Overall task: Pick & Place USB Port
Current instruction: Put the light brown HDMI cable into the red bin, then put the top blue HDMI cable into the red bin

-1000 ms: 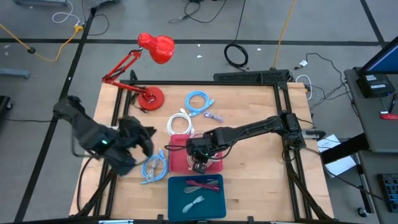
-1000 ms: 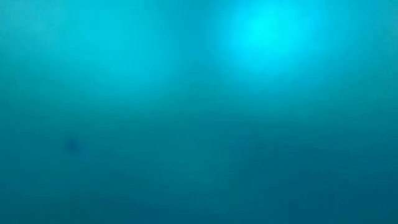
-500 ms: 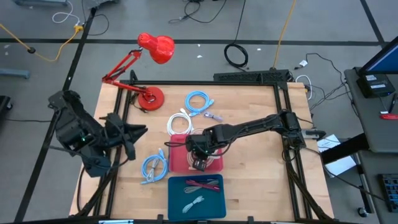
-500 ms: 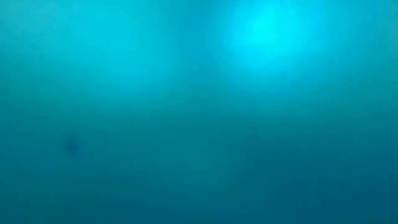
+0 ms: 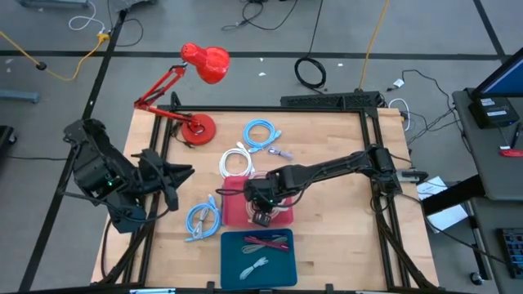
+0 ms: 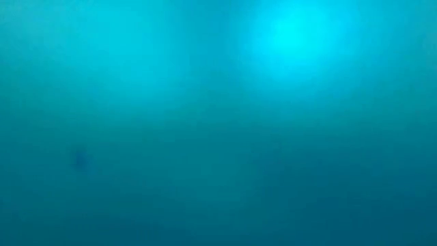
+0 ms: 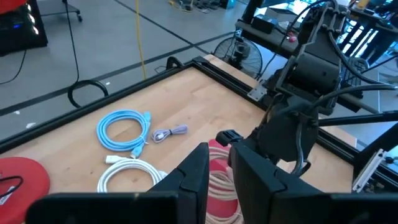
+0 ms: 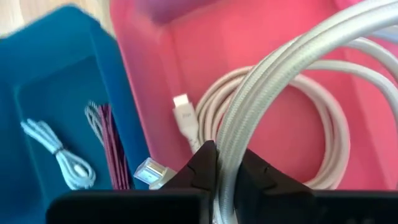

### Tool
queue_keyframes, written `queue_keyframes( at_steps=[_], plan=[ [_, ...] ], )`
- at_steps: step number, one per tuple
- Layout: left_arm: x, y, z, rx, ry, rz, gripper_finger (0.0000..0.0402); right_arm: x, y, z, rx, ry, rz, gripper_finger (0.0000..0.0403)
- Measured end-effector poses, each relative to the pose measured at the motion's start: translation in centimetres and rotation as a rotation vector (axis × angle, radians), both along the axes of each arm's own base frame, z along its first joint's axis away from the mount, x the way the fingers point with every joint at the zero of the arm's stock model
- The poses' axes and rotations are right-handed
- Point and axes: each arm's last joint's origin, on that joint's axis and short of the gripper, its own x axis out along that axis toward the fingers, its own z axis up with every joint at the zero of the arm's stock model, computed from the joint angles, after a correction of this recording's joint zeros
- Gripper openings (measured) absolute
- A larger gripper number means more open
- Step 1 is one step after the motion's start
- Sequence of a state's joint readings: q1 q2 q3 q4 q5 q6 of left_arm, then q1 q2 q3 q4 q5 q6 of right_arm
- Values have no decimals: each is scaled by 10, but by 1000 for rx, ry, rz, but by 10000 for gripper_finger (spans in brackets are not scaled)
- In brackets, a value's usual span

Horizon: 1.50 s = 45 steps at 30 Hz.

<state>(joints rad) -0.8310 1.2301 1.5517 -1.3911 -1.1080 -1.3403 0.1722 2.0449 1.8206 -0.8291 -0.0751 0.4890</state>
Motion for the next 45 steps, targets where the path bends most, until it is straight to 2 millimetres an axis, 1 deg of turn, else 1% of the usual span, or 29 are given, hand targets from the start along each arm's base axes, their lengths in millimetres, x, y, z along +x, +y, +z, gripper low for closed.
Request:
queue_keyframes(
  at_steps=[2, 8, 12, 15, 21, 25, 28, 30, 32, 34, 36, 38, 39, 42, 45],
  plan=[
    [0, 0, 0, 0, 0, 0, 72, 1, 0, 2, 12, -17, -20, 39],
    [0, 0, 0, 0, 0, 1, 72, -3, 3, 20, 9, -90, -21, 104],
    [0, 0, 0, -2, -1, 2, 72, -5, 3, 23, 5, -84, -20, 138],
    [0, 0, 0, -2, -1, 4, 72, -7, 2, 26, 5, -88, -21, 156],
    [5, 7, -2, -22, 37, 29, 72, -8, 2, 26, 8, -80, -27, 177],
    [8, 17, -4, -33, 70, 88, 72, -13, 0, 38, 14, -106, -38, 180],
    [12, 30, -8, -60, 77, 194, 72, -19, -5, 52, 14, -135, -59, 180],
    [15, 42, -13, -105, 101, 288, 72, -26, -9, 66, 7, -168, -81, 180],
    [21, 54, -21, -148, 170, 354, 72, -35, -14, 82, 3, -206, -102, 180],
    [30, 66, -34, -172, 259, 391, 72, -47, -17, 97, -13, -226, -133, 180],
    [43, 78, -48, -202, 338, 381, 72, -60, -20, 110, -52, -233, -159, 180],
    [57, 89, -61, -249, 376, 337, 72, -75, -24, 121, -103, -235, -190, 180],
    [64, 95, -67, -278, 376, 310, 72, -82, -26, 126, -136, -230, -203, 180],
    [87, 111, -81, -363, 292, 222, 72, -102, -32, 140, -219, -227, -228, 180],
    [108, 129, -92, -418, 202, 181, 72, -116, -36, 148, -262, -210, -235, 180]
  ],
)
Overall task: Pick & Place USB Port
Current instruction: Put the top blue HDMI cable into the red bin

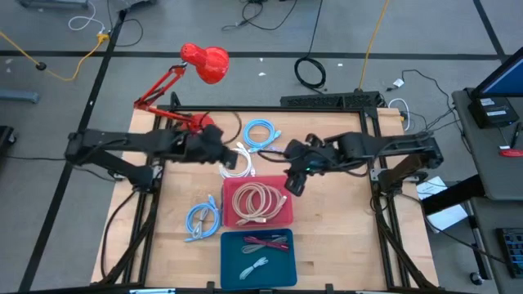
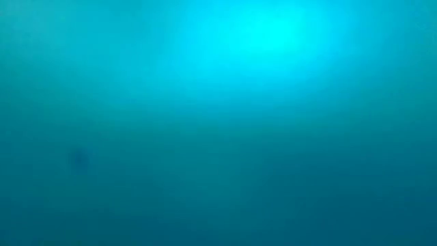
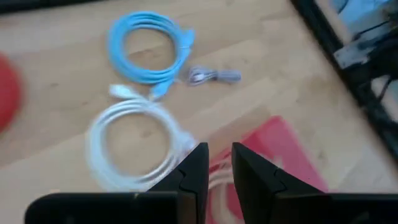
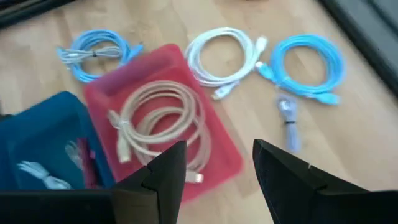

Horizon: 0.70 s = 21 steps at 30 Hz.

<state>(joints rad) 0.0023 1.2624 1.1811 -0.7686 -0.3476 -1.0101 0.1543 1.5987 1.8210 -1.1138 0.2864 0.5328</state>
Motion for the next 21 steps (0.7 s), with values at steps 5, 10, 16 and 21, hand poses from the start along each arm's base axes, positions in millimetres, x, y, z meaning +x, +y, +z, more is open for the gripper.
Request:
queue_keyframes(
  at_steps=[5, 10, 16, 21],
  plan=[
    [28, 35, -15, -62, -37, 13, 94, -15, -6, 5, -32, 57, 16, 180],
    [62, 68, -41, -154, 32, -10, 159, -22, -9, 2, -57, 138, 31, 180],
    [94, 111, -67, -214, 185, 46, 212, -26, -10, -4, -94, 203, 31, 180],
    [107, 143, -81, -273, 307, 102, 223, -30, -10, -16, -97, 263, 33, 180]
  ],
)
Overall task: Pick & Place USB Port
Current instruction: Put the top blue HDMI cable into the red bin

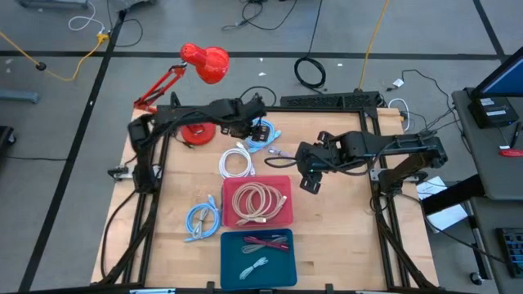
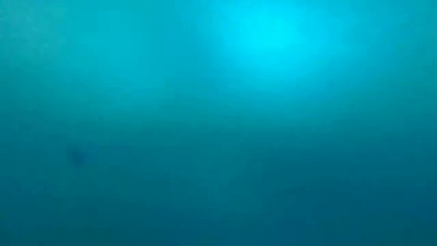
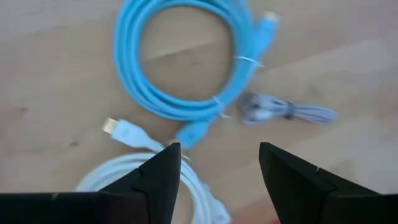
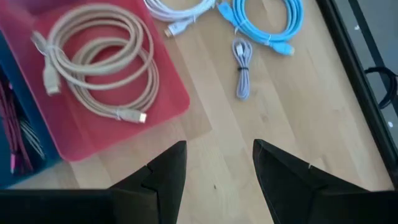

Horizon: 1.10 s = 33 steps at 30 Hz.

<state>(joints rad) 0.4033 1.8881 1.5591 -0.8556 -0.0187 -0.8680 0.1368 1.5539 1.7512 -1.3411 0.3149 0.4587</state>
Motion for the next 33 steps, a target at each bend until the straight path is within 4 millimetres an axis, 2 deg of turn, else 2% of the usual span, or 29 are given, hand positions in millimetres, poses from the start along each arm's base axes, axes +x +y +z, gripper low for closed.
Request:
queue_keyframes(
  at_steps=[6, 13, 20, 23, 26, 33],
  plan=[
    [5, 26, -24, -62, 108, 27, 223, -4, 0, -12, 0, 39, -11, 180],
    [5, 41, -50, -104, 168, 62, 223, -10, -1, -8, 3, 11, -12, 180],
    [9, 45, -63, -107, 173, 100, 223, -15, -2, 1, 8, -52, -9, 180],
    [11, 46, -75, -133, 192, 113, 223, -18, -2, 5, 13, -71, -7, 180],
    [14, 44, -86, -169, 201, 111, 223, -21, -2, 9, 13, -94, 0, 180],
    [20, 39, -97, -179, 214, 145, 219, -27, -2, 14, 16, -120, 10, 180]
  ],
)
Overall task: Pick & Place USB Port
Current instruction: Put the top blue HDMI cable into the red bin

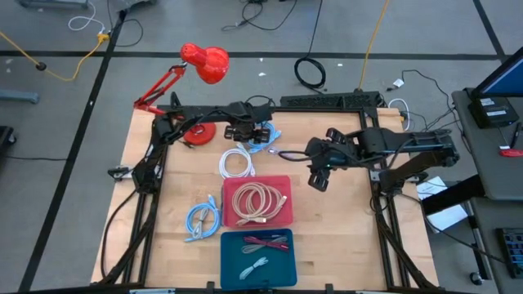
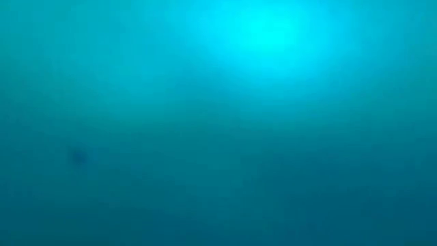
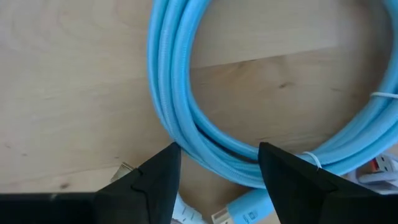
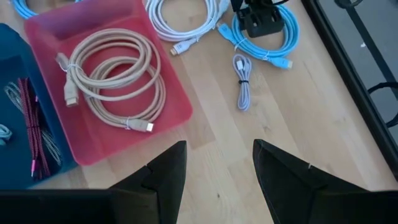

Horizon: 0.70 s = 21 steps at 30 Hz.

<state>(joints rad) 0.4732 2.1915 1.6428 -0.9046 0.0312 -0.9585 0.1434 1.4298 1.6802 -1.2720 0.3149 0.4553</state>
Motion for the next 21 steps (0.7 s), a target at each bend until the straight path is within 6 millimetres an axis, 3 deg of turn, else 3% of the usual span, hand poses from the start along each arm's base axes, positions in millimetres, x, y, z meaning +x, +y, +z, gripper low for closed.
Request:
queue_keyframes(
  at_steps=[3, 9, 15, 21],
  plan=[
    [0, 0, -1, -8, 3, 13, 179, -3, 2, 2, -2, -9, 10, 180],
    [0, -1, -2, -37, -12, -31, 21, -5, 2, 5, 0, -26, 17, 180],
    [1, -7, 9, 9, -27, -36, 10, -7, 2, 6, 0, -32, 16, 180],
    [6, -12, 67, 140, -161, -39, 10, -7, 2, 7, -4, -38, 13, 180]
  ],
)
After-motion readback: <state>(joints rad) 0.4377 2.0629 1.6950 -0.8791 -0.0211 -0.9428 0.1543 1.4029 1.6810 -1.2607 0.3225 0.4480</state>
